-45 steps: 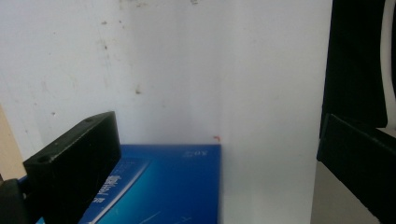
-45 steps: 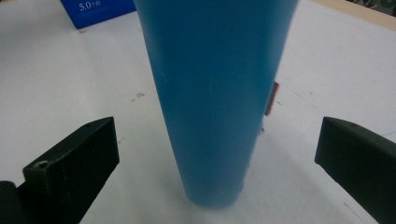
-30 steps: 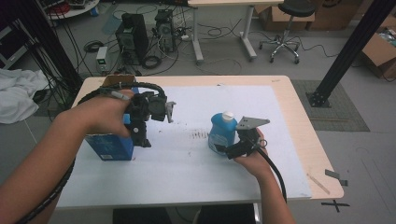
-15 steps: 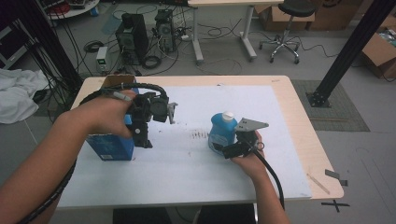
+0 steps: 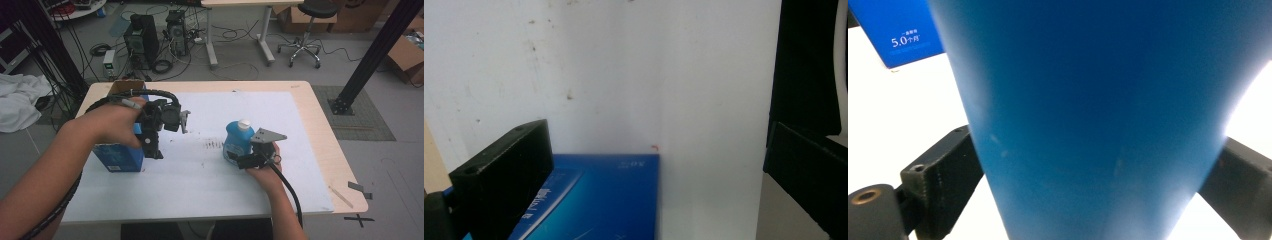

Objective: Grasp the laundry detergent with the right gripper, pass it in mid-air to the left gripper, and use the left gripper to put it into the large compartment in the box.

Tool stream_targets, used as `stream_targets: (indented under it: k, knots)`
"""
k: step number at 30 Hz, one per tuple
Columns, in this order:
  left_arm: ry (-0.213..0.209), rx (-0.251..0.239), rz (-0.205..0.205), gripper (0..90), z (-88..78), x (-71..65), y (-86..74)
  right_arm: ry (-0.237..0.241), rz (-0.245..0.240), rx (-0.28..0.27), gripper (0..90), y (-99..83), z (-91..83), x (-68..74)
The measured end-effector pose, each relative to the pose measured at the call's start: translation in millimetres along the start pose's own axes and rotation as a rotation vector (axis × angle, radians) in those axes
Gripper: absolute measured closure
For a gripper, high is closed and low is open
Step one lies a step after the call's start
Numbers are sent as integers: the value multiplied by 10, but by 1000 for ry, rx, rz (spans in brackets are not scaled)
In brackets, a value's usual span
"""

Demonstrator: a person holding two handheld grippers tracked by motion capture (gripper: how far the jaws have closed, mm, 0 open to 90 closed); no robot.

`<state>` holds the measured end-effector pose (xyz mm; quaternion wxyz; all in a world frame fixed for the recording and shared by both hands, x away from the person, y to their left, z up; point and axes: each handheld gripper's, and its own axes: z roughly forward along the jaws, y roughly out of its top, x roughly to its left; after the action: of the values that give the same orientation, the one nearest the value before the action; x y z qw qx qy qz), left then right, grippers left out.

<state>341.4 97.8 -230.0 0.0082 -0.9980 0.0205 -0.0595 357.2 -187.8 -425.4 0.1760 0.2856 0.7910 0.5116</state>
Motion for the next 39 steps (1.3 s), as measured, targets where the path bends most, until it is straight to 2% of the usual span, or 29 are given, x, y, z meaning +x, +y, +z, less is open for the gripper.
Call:
stream_targets:
  k: [2, 16, 27, 39]
  knots:
    - [1, 0, 0, 1, -5, 0, 3, 8, 1, -8, 131, -9, -3, -1]
    - [2, -2, 2, 3, 10, -11, 2, -7, 3, -25, 173, -20, 19, 20]
    - [1, 2, -1, 3, 33, -11, -15, -16, 9, -43, 251, -37, 17, 23]
    - [-2, 1, -2, 3, 54, -11, -17, -1, 5, -61, 334, -41, 8, 27]
